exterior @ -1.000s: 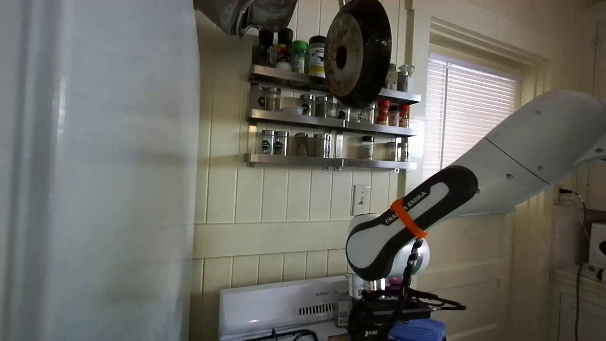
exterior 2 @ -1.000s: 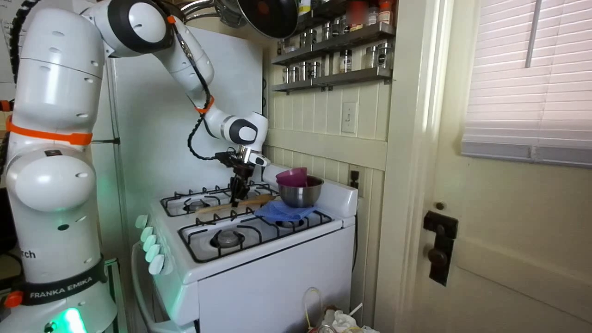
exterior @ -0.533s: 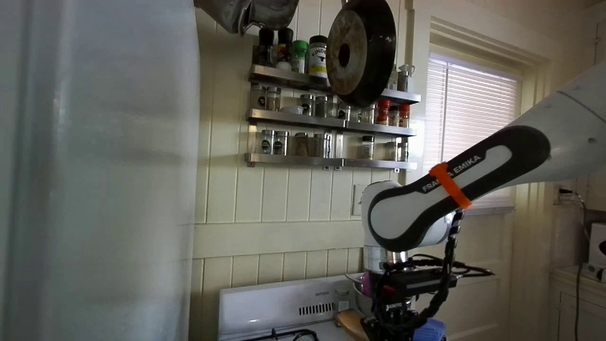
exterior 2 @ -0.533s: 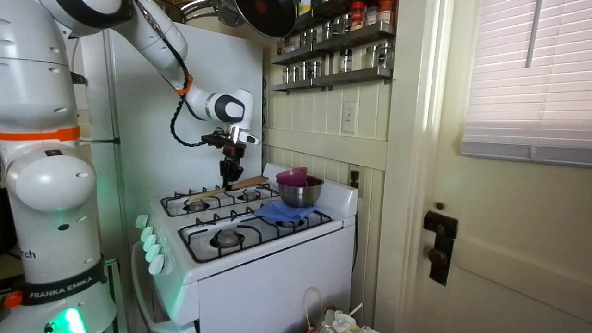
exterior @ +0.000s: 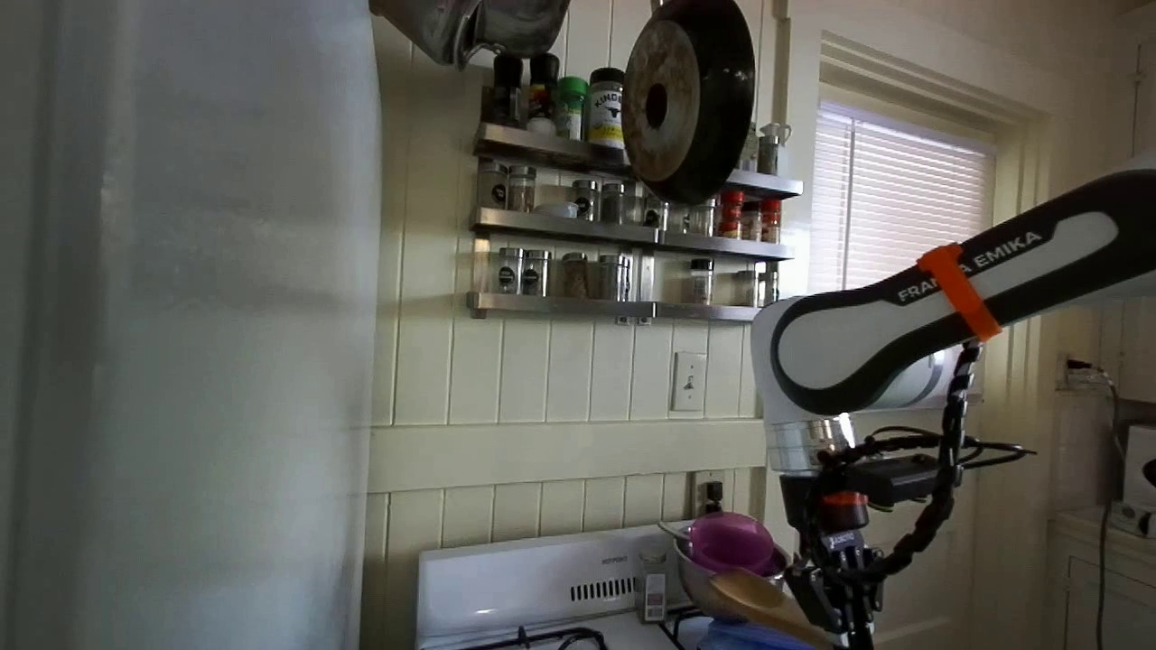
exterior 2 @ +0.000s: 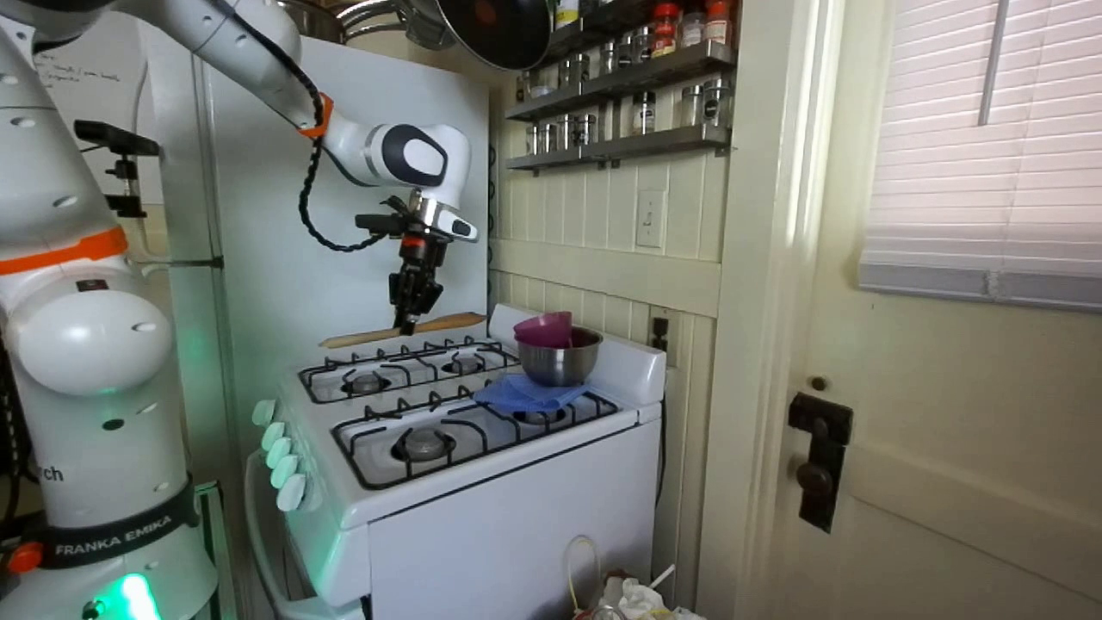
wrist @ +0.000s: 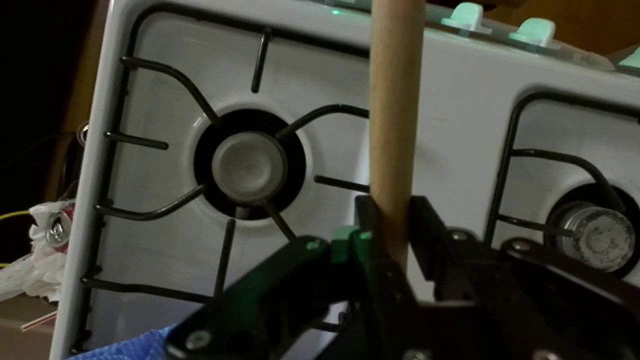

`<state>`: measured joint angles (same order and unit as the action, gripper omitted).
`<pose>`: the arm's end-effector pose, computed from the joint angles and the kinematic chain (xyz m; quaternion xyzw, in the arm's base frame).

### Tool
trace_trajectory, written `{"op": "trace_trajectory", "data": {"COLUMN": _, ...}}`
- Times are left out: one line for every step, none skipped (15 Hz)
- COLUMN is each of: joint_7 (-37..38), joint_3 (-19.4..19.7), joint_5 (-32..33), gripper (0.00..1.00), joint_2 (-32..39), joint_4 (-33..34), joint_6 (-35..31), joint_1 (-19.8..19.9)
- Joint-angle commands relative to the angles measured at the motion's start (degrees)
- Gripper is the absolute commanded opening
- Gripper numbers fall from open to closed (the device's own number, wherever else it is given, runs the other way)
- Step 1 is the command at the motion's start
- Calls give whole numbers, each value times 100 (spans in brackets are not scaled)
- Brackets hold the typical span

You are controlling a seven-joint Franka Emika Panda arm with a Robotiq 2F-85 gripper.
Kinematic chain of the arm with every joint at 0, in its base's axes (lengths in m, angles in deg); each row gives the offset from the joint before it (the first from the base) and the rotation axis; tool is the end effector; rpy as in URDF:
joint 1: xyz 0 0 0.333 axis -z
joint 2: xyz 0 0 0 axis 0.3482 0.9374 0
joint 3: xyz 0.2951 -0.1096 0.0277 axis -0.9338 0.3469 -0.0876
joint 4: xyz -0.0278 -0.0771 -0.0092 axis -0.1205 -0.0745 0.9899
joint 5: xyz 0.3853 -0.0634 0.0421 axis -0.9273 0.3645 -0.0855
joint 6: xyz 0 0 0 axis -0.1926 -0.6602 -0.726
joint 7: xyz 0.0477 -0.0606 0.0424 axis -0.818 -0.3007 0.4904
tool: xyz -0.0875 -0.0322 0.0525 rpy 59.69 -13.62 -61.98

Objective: Move the wooden spoon to the right

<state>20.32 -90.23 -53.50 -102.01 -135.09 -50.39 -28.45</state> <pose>0.4017 0.1121 0.4163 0.9859 0.0895 -0.1413 0.0070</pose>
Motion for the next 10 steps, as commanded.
{"op": "trace_trajectory", "data": {"joint_7": -85, "joint_3": 115, "joint_5": -1, "gripper": 5, "joint_2": -510, "joint_4": -656, "joint_6": -143, "joint_1": 143}}
{"op": "trace_trajectory", "data": {"joint_7": -38, "joint_3": 160, "joint_5": -35, "gripper": 5, "joint_2": -611, "joint_4": -814, "joint_6": -166, "joint_1": 189}}
{"op": "trace_trajectory", "data": {"joint_7": 0, "joint_3": 205, "joint_5": -77, "gripper": 5, "joint_2": -722, "joint_4": -973, "joint_6": -202, "joint_1": 232}}
{"op": "trace_trajectory", "data": {"joint_7": 114, "joint_3": 274, "joint_5": -187, "gripper": 5, "joint_2": -856, "joint_4": -1164, "joint_6": -331, "joint_1": 308}}
{"op": "trace_trajectory", "data": {"joint_7": 265, "joint_3": 333, "joint_5": -326, "gripper": 5, "joint_2": -1011, "joint_4": -1347, "joint_6": -466, "joint_1": 374}}
{"op": "trace_trajectory", "data": {"joint_7": 336, "joint_3": 409, "joint_5": -425, "gripper": 5, "joint_2": -1121, "joint_4": -1518, "joint_6": -602, "joint_1": 443}}
{"op": "trace_trajectory", "data": {"joint_7": 419, "joint_3": 471, "joint_5": -504, "gripper": 5, "joint_2": -1241, "joint_4": -1650, "joint_6": -665, "joint_1": 521}}
{"op": "trace_trajectory", "data": {"joint_7": 497, "joint_3": 535, "joint_5": -577, "gripper": 5, "joint_2": -1358, "joint_4": -1788, "joint_6": -742, "joint_1": 602}}
{"op": "trace_trajectory", "data": {"joint_7": 581, "joint_3": 603, "joint_5": -638, "gripper": 5, "joint_2": -1450, "joint_4": -1891, "joint_6": -803, "joint_1": 702}}
{"op": "trace_trajectory", "data": {"joint_7": 652, "joint_3": 670, "joint_5": -708, "gripper": 5, "joint_2": -1532, "joint_4": -1991, "joint_6": -870, "joint_1": 797}}
